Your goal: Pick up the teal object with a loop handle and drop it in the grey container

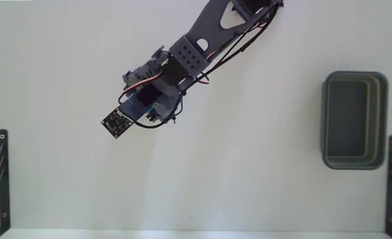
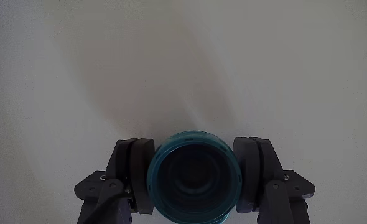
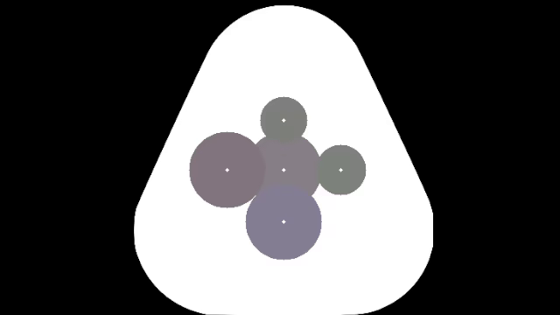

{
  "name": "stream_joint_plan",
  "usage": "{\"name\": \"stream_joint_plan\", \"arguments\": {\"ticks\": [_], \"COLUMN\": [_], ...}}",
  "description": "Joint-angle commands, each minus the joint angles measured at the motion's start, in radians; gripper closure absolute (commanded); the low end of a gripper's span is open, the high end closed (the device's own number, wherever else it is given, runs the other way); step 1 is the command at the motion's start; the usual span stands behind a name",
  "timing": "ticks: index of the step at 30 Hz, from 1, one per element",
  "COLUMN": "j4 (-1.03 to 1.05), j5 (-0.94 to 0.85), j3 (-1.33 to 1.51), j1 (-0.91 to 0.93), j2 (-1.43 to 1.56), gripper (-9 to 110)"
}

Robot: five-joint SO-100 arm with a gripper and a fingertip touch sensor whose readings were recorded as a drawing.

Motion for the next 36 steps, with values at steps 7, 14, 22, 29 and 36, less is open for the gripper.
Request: {"name": "stream_joint_plan", "arguments": {"ticks": [7,14,22,29,36], "j4": [0.128,0.241,0.371,0.473,0.478], "j5": [0.003,0.003,0.003,0.003,0.003], "j3": [-0.164,-0.286,-0.442,-0.575,-0.582], "j1": [0.013,0.013,0.013,0.013,0.013], "j2": [0.060,0.050,0.024,-0.007,-0.009], "gripper": [35,35,35,35,35]}}
